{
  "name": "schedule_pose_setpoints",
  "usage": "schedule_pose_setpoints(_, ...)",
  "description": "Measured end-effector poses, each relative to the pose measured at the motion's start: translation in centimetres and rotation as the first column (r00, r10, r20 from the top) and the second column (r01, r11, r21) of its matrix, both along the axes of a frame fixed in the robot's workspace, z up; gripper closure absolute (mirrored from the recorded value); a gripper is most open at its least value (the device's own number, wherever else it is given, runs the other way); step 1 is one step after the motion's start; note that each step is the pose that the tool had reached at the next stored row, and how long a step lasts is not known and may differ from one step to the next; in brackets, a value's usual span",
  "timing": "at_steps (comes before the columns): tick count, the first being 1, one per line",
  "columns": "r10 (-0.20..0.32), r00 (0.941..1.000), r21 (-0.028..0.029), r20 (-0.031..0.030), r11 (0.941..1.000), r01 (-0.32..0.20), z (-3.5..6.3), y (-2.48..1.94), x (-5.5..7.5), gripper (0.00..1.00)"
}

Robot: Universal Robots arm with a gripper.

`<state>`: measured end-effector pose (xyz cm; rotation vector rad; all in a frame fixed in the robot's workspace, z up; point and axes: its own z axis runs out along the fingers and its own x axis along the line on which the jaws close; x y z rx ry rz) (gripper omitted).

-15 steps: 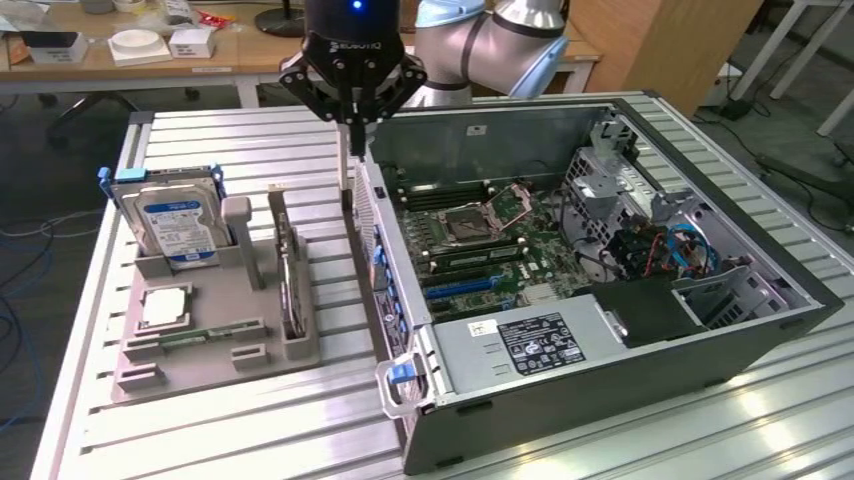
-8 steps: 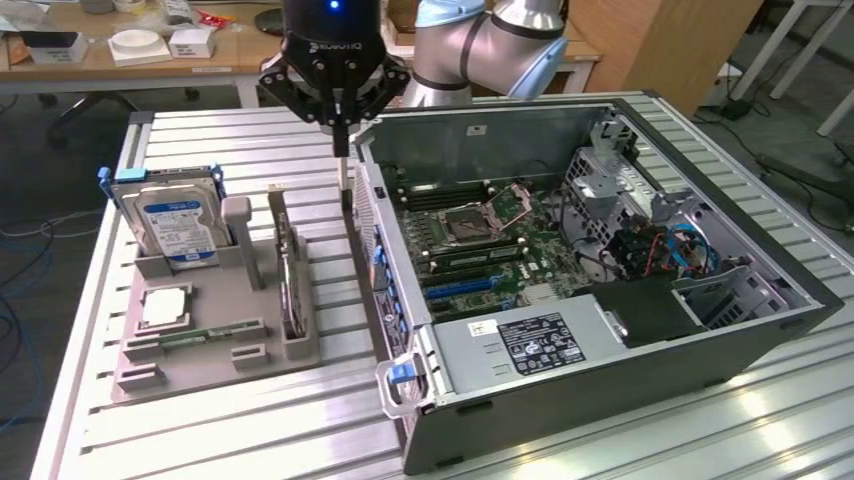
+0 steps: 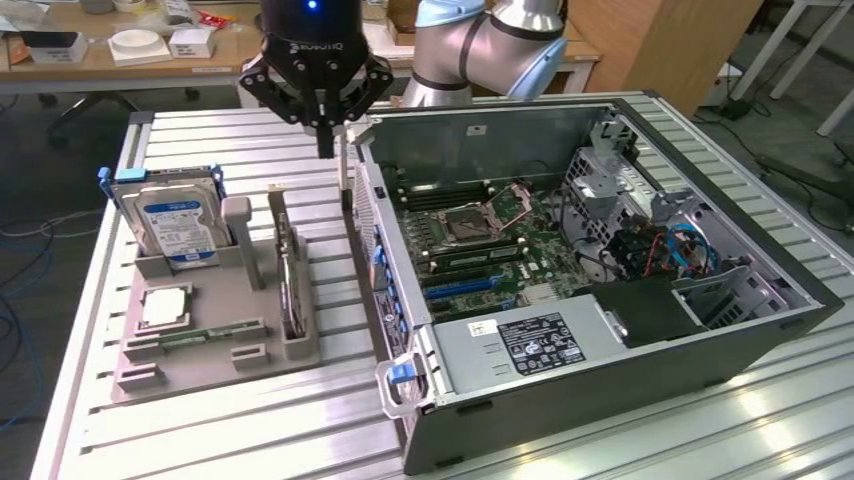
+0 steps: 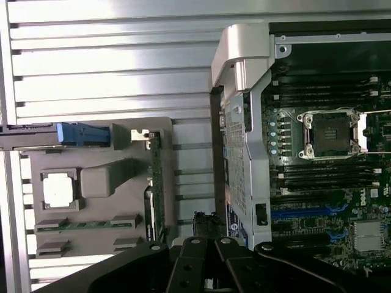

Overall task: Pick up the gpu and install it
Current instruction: 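Reach for the gpu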

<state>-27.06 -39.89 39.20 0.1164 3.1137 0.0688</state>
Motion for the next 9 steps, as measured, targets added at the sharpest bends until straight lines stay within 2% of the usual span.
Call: schedule_pose_setpoints(9, 0.000, 1.0000, 0.0000, 0.0000, 1.0000, 0.000, -0.01, 0.00, -1.3, 0.90)
